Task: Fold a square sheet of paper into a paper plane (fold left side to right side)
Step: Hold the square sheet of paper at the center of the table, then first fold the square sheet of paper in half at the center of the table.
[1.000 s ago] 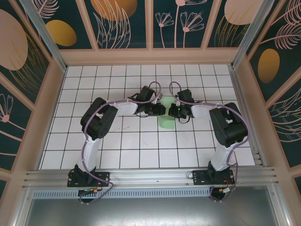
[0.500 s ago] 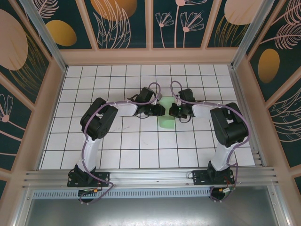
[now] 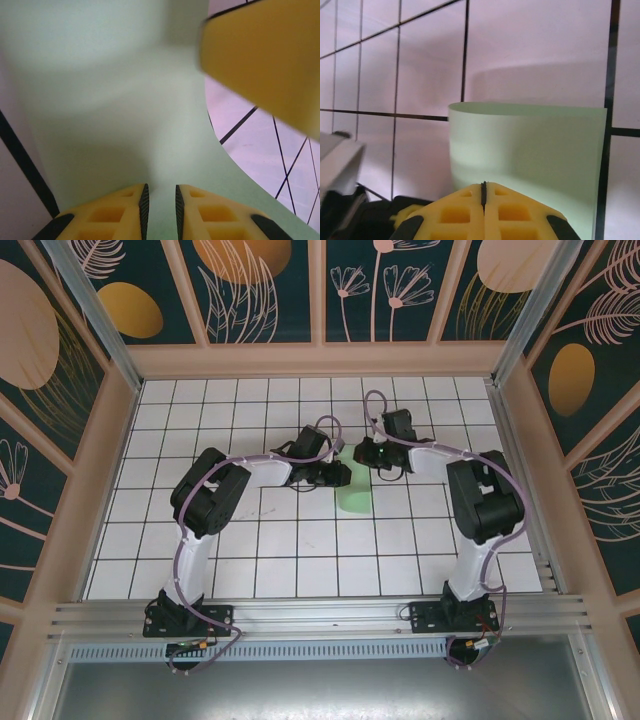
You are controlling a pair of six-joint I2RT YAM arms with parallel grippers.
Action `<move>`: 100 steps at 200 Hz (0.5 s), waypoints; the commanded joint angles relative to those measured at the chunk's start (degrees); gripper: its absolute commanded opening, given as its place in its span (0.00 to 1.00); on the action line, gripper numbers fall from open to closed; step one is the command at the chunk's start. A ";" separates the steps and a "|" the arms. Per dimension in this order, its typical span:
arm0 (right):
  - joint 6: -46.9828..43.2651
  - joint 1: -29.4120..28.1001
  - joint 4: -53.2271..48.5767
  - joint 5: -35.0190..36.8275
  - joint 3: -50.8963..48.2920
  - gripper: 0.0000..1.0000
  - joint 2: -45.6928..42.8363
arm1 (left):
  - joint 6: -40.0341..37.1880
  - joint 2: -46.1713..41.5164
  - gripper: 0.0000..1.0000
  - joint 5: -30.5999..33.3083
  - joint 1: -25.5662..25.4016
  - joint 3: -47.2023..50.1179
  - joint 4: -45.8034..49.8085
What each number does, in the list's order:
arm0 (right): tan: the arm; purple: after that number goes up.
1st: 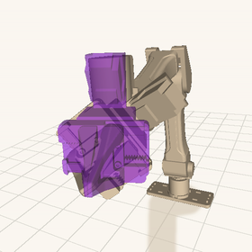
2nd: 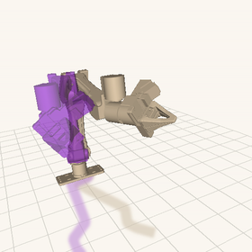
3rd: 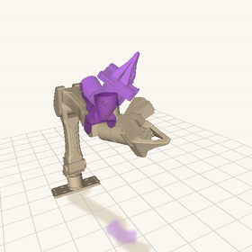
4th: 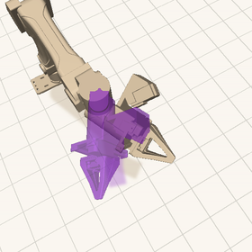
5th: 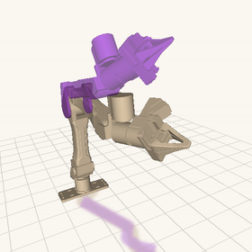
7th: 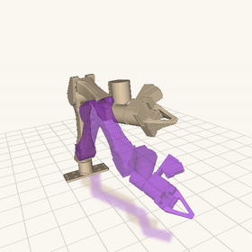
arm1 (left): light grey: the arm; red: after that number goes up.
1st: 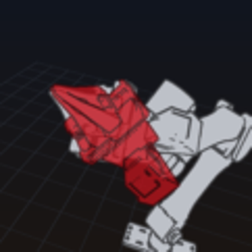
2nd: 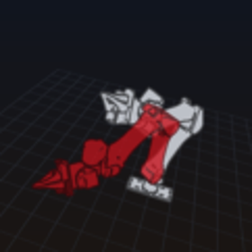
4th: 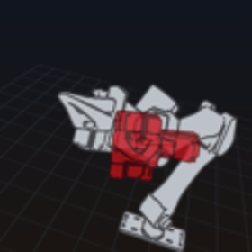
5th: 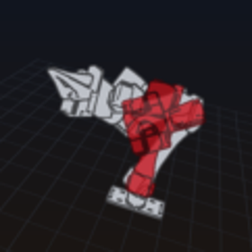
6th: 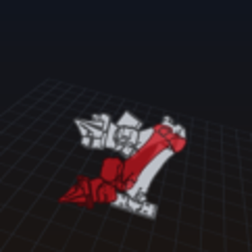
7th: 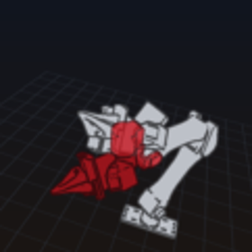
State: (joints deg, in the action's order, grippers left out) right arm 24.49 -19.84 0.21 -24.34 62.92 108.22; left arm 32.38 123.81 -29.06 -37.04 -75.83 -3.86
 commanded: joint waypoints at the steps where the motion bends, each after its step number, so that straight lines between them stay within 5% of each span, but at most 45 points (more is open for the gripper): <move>1: -0.40 -0.43 0.44 -2.29 2.32 0.02 3.48 | -1.17 1.53 0.26 3.25 -0.05 2.14 5.36; 100: -0.06 -0.56 -7.54 2.91 4.76 0.02 9.95 | -5.33 -0.92 0.25 3.92 -0.12 4.10 7.89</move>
State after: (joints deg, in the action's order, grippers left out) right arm 24.49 -20.23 -2.68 -24.97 67.24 115.35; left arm 30.11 123.04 -27.99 -37.17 -74.98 -3.88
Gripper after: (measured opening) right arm 0.063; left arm 0.256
